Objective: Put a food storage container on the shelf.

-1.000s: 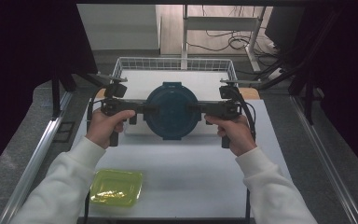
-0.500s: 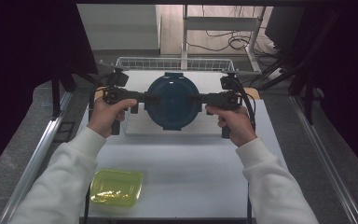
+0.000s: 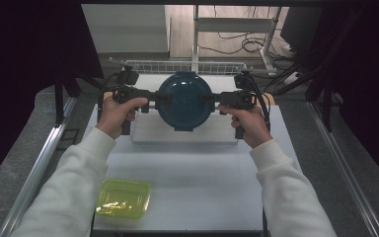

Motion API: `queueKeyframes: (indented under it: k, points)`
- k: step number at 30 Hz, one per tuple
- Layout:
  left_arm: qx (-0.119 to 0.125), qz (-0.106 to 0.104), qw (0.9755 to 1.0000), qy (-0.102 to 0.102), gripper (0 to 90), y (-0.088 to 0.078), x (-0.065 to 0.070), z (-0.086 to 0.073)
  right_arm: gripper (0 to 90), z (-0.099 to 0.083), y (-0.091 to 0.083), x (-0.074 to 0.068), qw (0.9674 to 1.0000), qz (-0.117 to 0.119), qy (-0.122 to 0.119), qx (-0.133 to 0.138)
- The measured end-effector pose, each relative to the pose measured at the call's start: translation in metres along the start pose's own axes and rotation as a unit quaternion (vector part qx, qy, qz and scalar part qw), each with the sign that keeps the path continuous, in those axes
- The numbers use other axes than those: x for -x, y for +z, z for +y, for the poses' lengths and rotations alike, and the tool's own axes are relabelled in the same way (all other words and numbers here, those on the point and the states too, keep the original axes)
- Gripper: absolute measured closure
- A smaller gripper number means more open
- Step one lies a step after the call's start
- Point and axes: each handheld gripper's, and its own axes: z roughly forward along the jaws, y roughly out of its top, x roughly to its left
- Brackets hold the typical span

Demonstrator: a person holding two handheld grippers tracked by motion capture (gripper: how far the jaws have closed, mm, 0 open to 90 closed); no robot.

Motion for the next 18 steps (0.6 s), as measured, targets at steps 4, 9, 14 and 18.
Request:
queueKeyframes:
  k: [4, 9, 14, 18]
  points:
    - [0.003, -0.003, 1.0, -0.001, 40.5, 0.001, -0.003, 0.005, 40.6, 0.006, 0.001, 0.001, 1.0, -0.002, -0.003, -0.002]
    - [0.007, -0.001, 1.0, -0.003, 40.5, 0.001, -0.006, 0.012, 40.6, 0.014, 0.004, 0.002, 1.0, -0.003, -0.003, -0.001]
    - [0.008, -0.002, 1.0, 0.0, 40.4, 0.002, -0.01, 0.019, 40.5, 0.022, 0.008, 0.004, 1.0, -0.004, -0.006, 0.0]
    - [0.008, -0.001, 1.0, 0.0, 40.4, 0.003, -0.015, 0.023, 40.6, 0.027, 0.011, 0.006, 1.0, -0.005, -0.003, -0.006]
